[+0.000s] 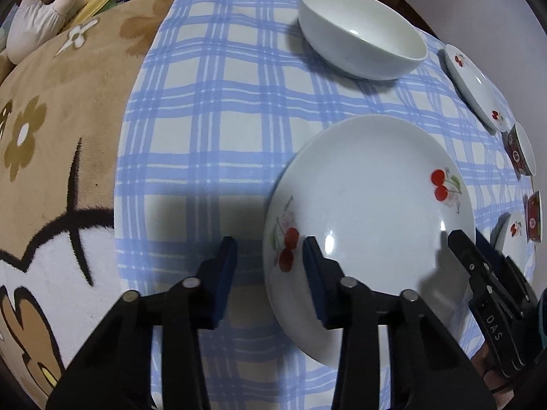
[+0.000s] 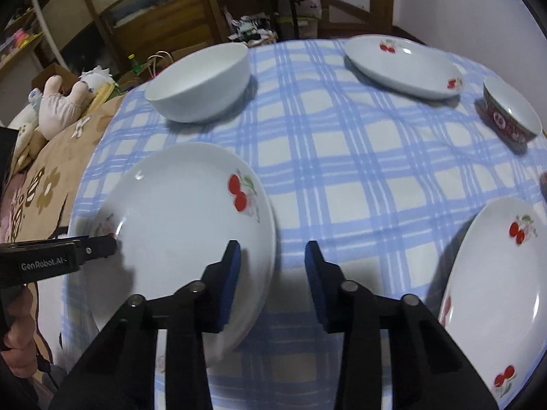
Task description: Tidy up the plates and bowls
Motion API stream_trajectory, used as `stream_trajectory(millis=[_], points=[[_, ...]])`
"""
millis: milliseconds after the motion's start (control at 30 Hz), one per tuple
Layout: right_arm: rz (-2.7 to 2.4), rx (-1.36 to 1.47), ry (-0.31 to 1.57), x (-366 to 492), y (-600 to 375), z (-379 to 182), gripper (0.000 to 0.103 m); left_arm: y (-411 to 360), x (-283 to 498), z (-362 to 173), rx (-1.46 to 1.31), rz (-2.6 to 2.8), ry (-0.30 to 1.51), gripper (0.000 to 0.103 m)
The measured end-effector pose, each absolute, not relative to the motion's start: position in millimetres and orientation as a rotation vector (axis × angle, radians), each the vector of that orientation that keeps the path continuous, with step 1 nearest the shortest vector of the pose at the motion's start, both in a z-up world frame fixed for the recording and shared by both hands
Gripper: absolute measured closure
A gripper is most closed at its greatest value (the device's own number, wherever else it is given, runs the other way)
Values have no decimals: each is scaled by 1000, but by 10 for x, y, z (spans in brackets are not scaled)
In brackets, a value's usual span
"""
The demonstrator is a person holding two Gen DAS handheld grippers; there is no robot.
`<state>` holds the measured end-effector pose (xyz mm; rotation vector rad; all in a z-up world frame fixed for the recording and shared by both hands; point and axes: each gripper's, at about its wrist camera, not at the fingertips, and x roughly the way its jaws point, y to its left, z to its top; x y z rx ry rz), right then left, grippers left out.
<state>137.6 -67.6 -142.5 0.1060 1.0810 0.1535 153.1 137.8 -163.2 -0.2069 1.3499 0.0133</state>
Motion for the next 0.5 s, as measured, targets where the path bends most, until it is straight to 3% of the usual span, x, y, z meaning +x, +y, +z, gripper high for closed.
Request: stream_trajectory(millis=[267, 333, 500], points=[[178, 170, 1091, 1388, -736, -1445, 77, 1400, 1544, -1663, -261, 18, 1343, 77], [184, 167, 1092, 1394, -726, -1446, 79, 1381, 1561, -1649, -243, -16, 1349, 86], [211, 147, 1089, 1386, -673, -1447, 91, 1334, 1607, -1618, -226, -19, 1347, 86]])
